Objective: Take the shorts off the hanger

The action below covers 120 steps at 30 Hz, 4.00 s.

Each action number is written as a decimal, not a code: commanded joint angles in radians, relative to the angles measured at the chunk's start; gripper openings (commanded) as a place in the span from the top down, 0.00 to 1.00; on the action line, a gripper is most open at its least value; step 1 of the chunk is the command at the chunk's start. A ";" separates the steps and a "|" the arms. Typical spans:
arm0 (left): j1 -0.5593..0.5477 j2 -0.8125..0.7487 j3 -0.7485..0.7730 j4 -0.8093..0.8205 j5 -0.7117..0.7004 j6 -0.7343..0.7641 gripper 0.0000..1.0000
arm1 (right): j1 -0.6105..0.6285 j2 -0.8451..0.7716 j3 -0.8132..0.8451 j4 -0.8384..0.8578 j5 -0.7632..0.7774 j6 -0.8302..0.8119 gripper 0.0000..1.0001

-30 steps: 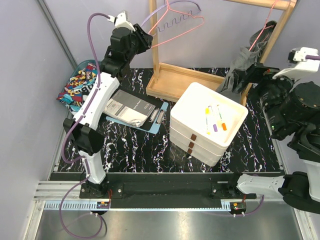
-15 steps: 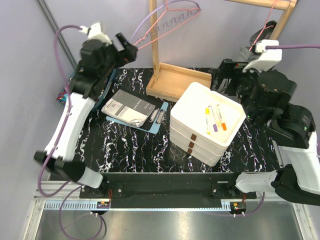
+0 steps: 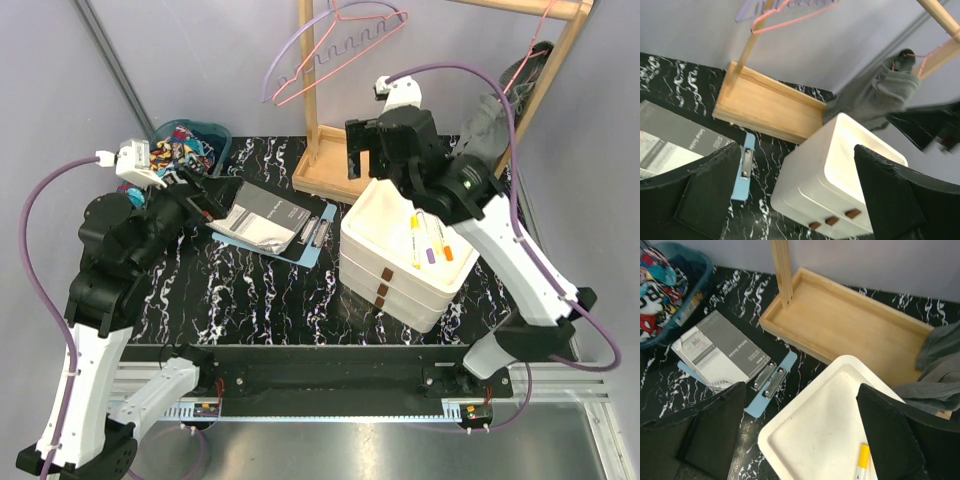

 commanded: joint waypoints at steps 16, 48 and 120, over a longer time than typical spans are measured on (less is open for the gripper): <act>-0.001 0.144 0.232 -0.164 0.362 0.138 0.01 | -0.610 0.342 0.610 -0.070 -0.251 0.141 0.00; -0.135 0.123 0.266 -0.285 0.181 0.341 0.01 | -0.908 0.380 0.447 0.075 -0.688 0.268 0.58; -0.141 0.422 0.412 -0.258 0.218 0.224 0.55 | -0.033 0.270 0.307 0.394 -0.661 0.710 0.99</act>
